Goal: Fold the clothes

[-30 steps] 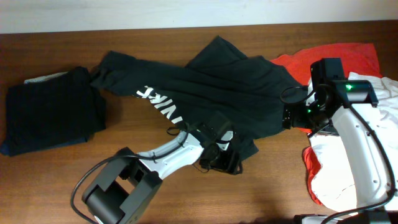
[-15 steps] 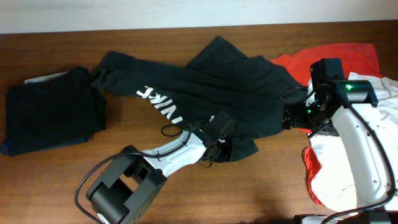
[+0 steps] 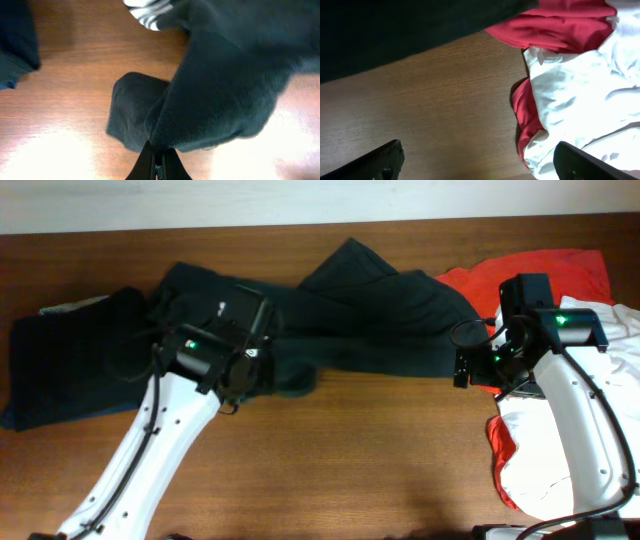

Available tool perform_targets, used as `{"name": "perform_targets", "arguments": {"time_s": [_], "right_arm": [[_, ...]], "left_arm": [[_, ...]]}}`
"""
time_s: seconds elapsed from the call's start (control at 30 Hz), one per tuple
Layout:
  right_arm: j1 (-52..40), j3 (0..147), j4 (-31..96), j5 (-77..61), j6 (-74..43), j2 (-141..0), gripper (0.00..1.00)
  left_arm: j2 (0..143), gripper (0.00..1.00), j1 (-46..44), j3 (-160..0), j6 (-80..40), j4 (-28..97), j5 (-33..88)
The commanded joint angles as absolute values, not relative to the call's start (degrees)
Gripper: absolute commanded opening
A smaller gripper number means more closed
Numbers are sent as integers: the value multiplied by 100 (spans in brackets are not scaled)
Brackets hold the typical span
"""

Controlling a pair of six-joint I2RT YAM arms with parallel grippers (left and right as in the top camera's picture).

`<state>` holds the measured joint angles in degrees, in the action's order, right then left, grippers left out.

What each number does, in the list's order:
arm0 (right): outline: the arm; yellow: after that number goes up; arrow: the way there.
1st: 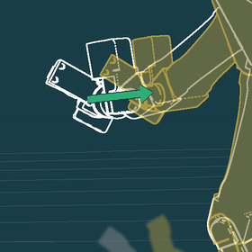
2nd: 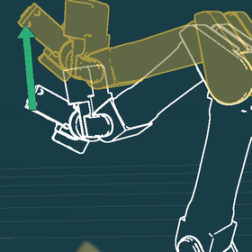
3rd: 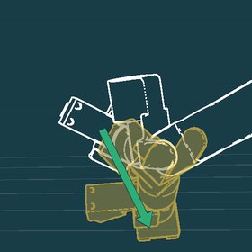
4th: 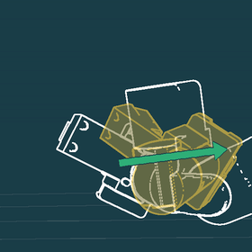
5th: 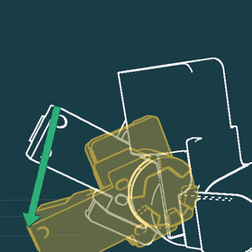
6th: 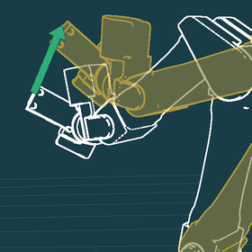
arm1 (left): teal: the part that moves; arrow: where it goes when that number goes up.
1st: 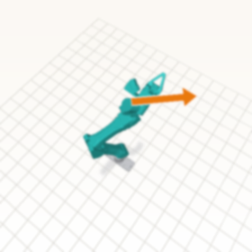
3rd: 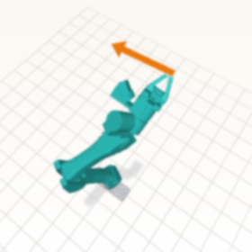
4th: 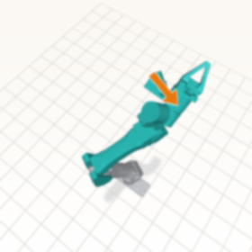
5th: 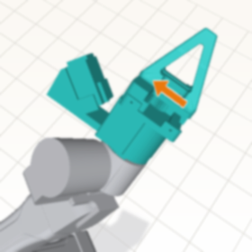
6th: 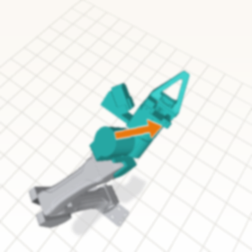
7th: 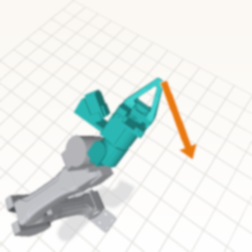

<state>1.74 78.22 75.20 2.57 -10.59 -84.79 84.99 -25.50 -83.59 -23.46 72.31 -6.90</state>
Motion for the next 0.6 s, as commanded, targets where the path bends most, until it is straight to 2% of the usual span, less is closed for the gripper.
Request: {"name": "perform_targets", "arguments": {"time_s": [0.0,0.13,0.2,0.3,0.37,0.47,0.5,0.57], "right_arm": [[200,7891,7524,327,-1098,-8399,99],[200,7891,7522,329,-1098,-8399,99],[200,7891,7524,329,-1098,-8399,99],[200,7891,7529,329,-1096,-8399,99],[200,7891,7526,329,-1098,-8399,99],[200,7891,7526,329,-1098,-8399,99],[200,7891,7524,329,-1098,-8399,99],[200,7894,7529,327,-1098,-8399,99]], "left_arm": [[8899,0,-3286,-8329,-2239,7242,419],[9633,1,-4659,-8329,-2239,6910,1518],[9963,0,-5242,-8329,-2237,6619,1431],[10077,0,-5323,-8337,-2211,6676,1238],[10005,0,-5068,-8519,-2213,7564,176],[9738,0,-4241,-9214,-2493,9467,-2351],[9546,0,-3701,-9577,-2322,9668,-3103],[9430,0,-3111,-10248,-2322,9356,-3483]]}}
